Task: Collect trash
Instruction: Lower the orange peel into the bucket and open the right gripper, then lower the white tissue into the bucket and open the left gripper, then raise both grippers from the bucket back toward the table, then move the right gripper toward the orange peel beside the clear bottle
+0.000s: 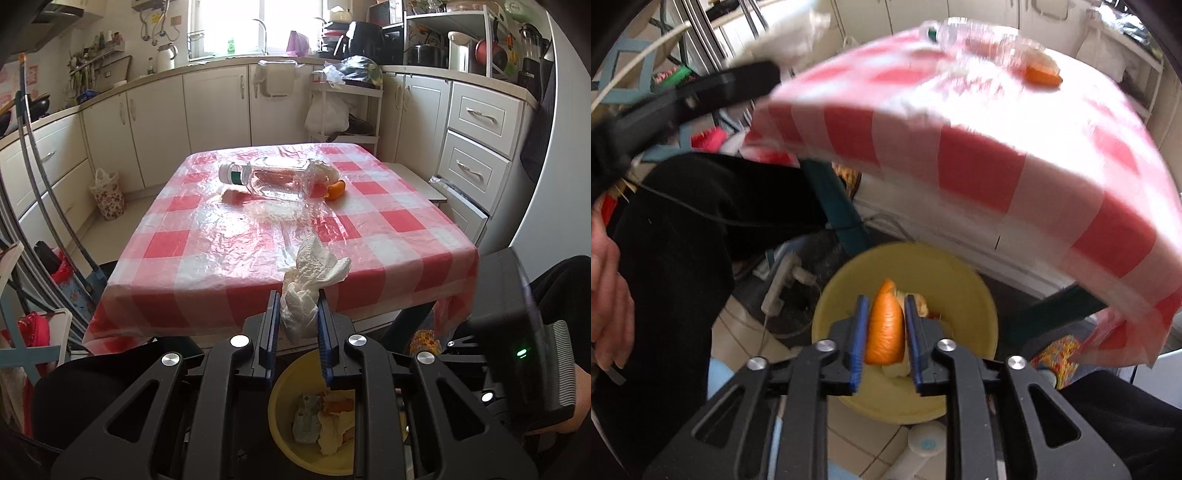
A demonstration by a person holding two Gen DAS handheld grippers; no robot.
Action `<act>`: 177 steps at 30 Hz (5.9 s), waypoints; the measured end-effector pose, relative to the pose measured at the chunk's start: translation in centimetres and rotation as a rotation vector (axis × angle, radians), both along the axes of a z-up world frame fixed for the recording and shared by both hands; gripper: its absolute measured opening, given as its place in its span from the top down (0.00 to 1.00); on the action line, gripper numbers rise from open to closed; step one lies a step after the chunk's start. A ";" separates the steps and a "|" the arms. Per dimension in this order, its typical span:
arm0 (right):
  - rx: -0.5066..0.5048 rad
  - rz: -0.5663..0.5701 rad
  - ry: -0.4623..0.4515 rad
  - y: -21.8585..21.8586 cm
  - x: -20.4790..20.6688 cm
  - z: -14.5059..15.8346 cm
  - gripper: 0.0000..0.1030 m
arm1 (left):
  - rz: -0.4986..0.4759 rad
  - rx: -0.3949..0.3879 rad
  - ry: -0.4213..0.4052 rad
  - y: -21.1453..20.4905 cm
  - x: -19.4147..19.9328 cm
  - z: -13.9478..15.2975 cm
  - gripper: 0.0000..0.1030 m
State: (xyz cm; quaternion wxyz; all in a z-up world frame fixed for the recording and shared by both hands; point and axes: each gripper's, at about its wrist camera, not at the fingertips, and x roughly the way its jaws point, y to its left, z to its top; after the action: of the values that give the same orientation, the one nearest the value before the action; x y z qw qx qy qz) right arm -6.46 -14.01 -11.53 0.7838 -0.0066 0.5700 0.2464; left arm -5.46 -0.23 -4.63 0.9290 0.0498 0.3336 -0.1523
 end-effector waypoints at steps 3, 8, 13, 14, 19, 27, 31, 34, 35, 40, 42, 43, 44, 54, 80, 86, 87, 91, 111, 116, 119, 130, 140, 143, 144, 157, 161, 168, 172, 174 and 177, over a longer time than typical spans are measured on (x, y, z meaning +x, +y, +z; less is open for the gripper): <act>-0.014 -0.007 0.008 -0.1 0.0 -0.4 0.64 | -0.008 0.014 0.010 -0.3 -0.1 -0.4 0.82; -0.014 -0.053 0.006 -0.9 0.1 -0.2 0.62 | -0.022 0.036 0.036 -0.7 0.1 -1.2 0.82; -0.003 -0.111 -0.027 -2.0 0.3 0.9 0.59 | -0.048 0.068 0.080 -1.4 0.4 -2.4 0.82; 0.003 -0.127 -0.039 -2.3 0.3 1.2 0.57 | -0.055 0.077 0.091 -1.7 0.4 -2.7 0.82; 0.037 -0.225 -0.093 -4.4 0.8 2.7 0.55 | -0.103 0.134 0.146 -3.0 0.4 -4.5 0.82; 0.079 -0.344 -0.168 -7.3 0.9 4.3 0.54 | -0.181 0.228 0.238 -5.0 0.4 -7.4 0.82; 0.107 -0.395 -0.201 -7.8 1.1 5.1 0.54 | -0.210 0.265 0.276 -5.8 0.4 -8.6 0.82; 0.124 -0.422 -0.218 -8.5 1.2 5.4 0.54 | -0.227 0.287 0.301 -6.3 0.5 -9.3 0.82; 0.130 -0.431 -0.222 -8.7 1.2 5.4 0.54 | -0.234 0.294 0.311 -6.4 0.5 -9.5 0.82; 0.152 -0.458 -0.235 -9.3 1.2 5.7 0.54 | -0.254 0.322 0.354 -6.9 0.7 -10.8 0.82; 0.158 -0.461 -0.235 -9.4 1.2 5.7 0.54 | -0.260 0.334 0.374 -7.2 0.8 -11.3 0.82; 0.161 -0.462 -0.235 -9.4 1.2 5.7 0.54 | -0.262 0.338 0.382 -7.3 0.8 -11.5 0.81; 0.164 -0.463 -0.236 -9.5 1.2 5.8 0.54 | -0.263 0.343 0.390 -7.4 0.8 -11.7 0.81; 0.184 -0.464 -0.231 -9.6 1.4 5.7 0.54 | -0.285 0.376 0.451 -8.2 1.4 -13.5 0.78; 0.186 -0.462 -0.218 -9.6 1.7 5.4 0.54 | -0.274 0.416 0.450 -8.8 1.7 -14.1 0.50; 0.186 -0.462 -0.219 -9.6 1.7 5.4 0.54 | -0.272 0.404 0.424 -8.7 1.7 -13.4 0.50; 0.185 -0.462 -0.221 -9.6 1.7 5.4 0.54 | -0.271 0.396 0.410 -8.6 1.7 -13.1 0.50; 0.184 -0.472 -0.223 -9.9 1.8 5.2 0.54 | -0.264 0.358 0.357 -8.4 1.7 -11.7 0.50; 0.173 -0.477 -0.234 -9.9 1.8 5.3 0.49 | -0.122 0.246 0.284 -5.9 3.5 -9.0 0.48; 0.172 -0.476 -0.233 -9.9 1.8 5.3 0.49 | -0.121 0.246 0.279 -5.9 3.3 -9.0 0.47; 0.169 -0.471 -0.230 -9.8 1.9 5.3 0.49 | -0.122 0.242 0.278 -5.9 3.3 -8.9 0.46; 0.162 -0.472 -0.227 -9.6 5.6 6.0 0.49 | -0.110 0.207 0.290 -5.2 3.9 -8.5 0.43; 0.130 -0.498 -0.211 -9.5 13.1 5.2 0.49 | -0.065 0.159 0.278 -3.3 5.3 -6.7 0.43; 0.122 -0.509 -0.216 -9.6 14.8 5.0 0.49 | -0.033 0.142 0.243 -1.9 6.6 -5.1 0.40; 0.119 -0.514 -0.217 -9.6 15.4 4.9 0.49 | -0.020 0.132 0.236 -1.3 7.3 -4.6 0.39; 0.090 -0.511 -0.197 -8.5 19.3 3.0 0.49 | 0.060 0.037 0.227 1.3 13.2 -1.8 0.39; 0.066 -0.495 -0.195 -8.1 20.4 2.4 0.49 | 0.088 -0.073 0.232 1.8 16.3 0.5 0.39; 0.075 -0.450 -0.178 -7.9 21.2 1.6 0.56 | 0.174 -0.155 0.152 -1.1 23.1 4.4 0.31; 0.086 -0.411 -0.176 -7.6 21.0 1.7 0.65 | 0.204 -0.106 0.131 -4.6 28.2 5.1 0.31; 0.108 -0.404 -0.164 -7.8 20.9 1.7 0.66 | 0.200 -0.018 0.149 -7.0 30.9 4.7 0.31; 0.131 -0.405 -0.150 -8.2 20.8 1.6 0.66 | 0.187 0.111 0.188 -9.9 34.1 3.2 0.31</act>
State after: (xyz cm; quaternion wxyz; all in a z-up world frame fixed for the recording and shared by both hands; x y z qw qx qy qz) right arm 14.35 -22.17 -9.94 0.8563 0.1407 0.4824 0.1192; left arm 28.64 -10.10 -1.40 0.8997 0.0554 0.4301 -0.0504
